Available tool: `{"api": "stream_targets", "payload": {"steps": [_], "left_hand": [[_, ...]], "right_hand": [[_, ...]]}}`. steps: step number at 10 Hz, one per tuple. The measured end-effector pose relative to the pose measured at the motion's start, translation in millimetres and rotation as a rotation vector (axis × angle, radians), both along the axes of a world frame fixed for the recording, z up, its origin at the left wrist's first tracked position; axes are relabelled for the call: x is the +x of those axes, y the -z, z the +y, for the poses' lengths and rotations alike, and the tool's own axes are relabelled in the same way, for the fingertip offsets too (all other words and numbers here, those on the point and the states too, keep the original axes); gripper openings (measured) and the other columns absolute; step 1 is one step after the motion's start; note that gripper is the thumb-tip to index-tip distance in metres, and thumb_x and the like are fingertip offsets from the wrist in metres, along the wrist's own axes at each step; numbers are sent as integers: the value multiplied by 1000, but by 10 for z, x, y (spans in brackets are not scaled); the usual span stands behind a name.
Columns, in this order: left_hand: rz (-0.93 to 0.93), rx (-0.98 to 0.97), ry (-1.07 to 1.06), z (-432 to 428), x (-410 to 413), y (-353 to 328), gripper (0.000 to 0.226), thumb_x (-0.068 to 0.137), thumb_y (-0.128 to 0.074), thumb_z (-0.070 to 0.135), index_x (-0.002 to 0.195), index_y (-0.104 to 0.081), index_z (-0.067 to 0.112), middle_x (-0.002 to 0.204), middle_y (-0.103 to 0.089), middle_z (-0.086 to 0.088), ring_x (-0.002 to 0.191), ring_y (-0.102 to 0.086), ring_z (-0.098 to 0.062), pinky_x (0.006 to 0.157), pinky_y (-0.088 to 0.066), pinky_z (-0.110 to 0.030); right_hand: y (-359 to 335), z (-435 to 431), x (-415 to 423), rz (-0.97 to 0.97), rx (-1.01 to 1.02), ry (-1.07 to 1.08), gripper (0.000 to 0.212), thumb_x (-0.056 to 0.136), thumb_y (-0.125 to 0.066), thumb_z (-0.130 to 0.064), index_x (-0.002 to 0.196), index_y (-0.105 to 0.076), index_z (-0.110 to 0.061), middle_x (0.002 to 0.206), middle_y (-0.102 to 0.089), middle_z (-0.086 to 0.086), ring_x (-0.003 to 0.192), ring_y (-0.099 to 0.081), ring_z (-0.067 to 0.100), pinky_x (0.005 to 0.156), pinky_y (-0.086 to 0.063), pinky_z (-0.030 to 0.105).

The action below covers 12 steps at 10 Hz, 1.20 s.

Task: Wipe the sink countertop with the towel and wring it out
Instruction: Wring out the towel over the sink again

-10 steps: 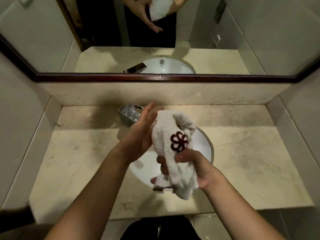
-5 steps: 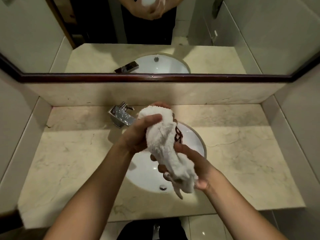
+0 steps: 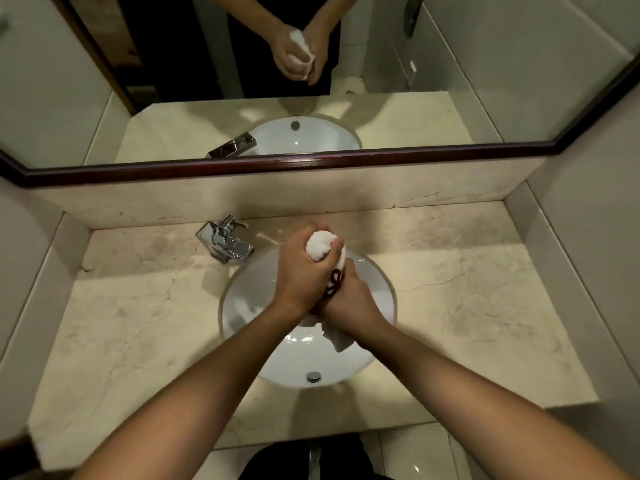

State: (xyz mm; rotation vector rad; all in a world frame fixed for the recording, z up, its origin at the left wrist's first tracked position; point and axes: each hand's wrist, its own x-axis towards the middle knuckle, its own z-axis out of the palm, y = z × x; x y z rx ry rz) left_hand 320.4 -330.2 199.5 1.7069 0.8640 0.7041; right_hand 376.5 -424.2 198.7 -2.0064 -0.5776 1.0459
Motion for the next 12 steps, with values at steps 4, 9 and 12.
{"api": "stream_targets", "payload": {"steps": [4,9,12], "left_hand": [[-437,-907,930,615,-249,-146,68,104,-56,20,163,-23,12,164,-35,-20,146,-42,-37,119,-36,-57],[-436,-766,667,599,-91,-367,74,65,-96,30,120,-50,14,100,-63,-16,92,-65,-31,75,-61,-40],[-73,-413,234,388,-80,-247,32,70,-85,23,91,-61,23,81,-64,9,73,-65,-11,59,-55,-29]], "right_hand": [[-160,-308,165,1208,404,-294,57,72,-84,-42,109,-56,-8,90,-63,1,74,-63,11,62,-57,23],[-343,-318,287,1151,392,-257,82,67,-93,-50,129,-64,-5,115,-70,14,98,-71,27,82,-60,34],[-308,-52,148,295,85,-195,57,73,-92,-13,118,-61,-29,101,-77,-3,92,-75,12,80,-63,31]]}}
